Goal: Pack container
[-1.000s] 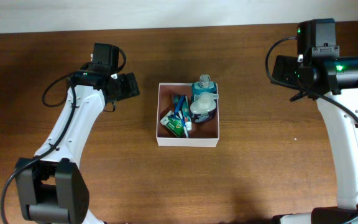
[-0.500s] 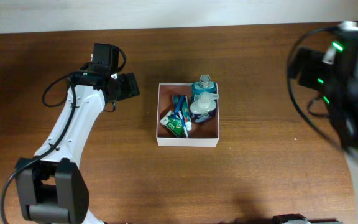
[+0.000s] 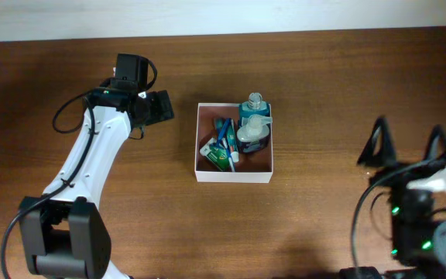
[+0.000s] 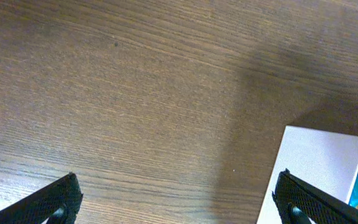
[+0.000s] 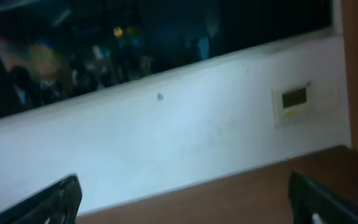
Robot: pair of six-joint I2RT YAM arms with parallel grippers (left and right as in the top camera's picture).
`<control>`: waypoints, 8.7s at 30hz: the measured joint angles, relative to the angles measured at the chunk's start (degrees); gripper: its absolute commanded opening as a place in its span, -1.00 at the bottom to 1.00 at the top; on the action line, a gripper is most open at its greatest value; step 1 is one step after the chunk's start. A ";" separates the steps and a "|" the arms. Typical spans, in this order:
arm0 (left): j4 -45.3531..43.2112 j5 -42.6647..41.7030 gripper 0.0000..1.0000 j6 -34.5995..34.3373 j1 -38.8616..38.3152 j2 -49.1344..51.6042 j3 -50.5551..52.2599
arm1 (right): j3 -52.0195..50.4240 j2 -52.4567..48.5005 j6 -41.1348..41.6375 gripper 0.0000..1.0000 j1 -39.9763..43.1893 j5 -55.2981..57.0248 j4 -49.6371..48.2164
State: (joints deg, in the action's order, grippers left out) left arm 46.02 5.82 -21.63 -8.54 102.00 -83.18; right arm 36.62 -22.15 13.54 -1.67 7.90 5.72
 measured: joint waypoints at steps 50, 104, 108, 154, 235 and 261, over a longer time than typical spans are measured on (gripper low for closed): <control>0.02 -0.04 0.99 0.02 0.00 0.00 0.00 | -36.04 21.35 -10.54 0.97 0.00 -11.08 -1.84; -12.11 1.03 0.99 0.00 0.00 -15.23 21.55 | -36.04 21.35 -10.75 0.97 0.00 -11.26 -1.84; -23.54 1.81 0.99 0.17 0.00 -23.06 35.63 | -36.04 21.35 -10.80 0.97 0.00 -11.28 -1.86; -42.80 6.60 0.99 19.41 4.11 -90.79 82.64 | -36.04 21.35 -10.78 0.97 0.00 -11.28 -1.84; -42.77 6.19 0.99 20.79 6.49 -101.15 82.64 | -36.04 21.35 -10.80 0.97 0.00 -11.30 -1.84; -42.77 6.19 0.99 20.79 6.49 -101.15 82.64 | -36.04 21.35 -10.82 0.97 0.00 -11.30 -1.84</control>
State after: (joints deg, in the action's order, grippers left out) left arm 3.25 12.01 -0.84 -2.04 0.84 -0.54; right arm 0.58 -0.80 2.72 -1.67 -3.40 3.88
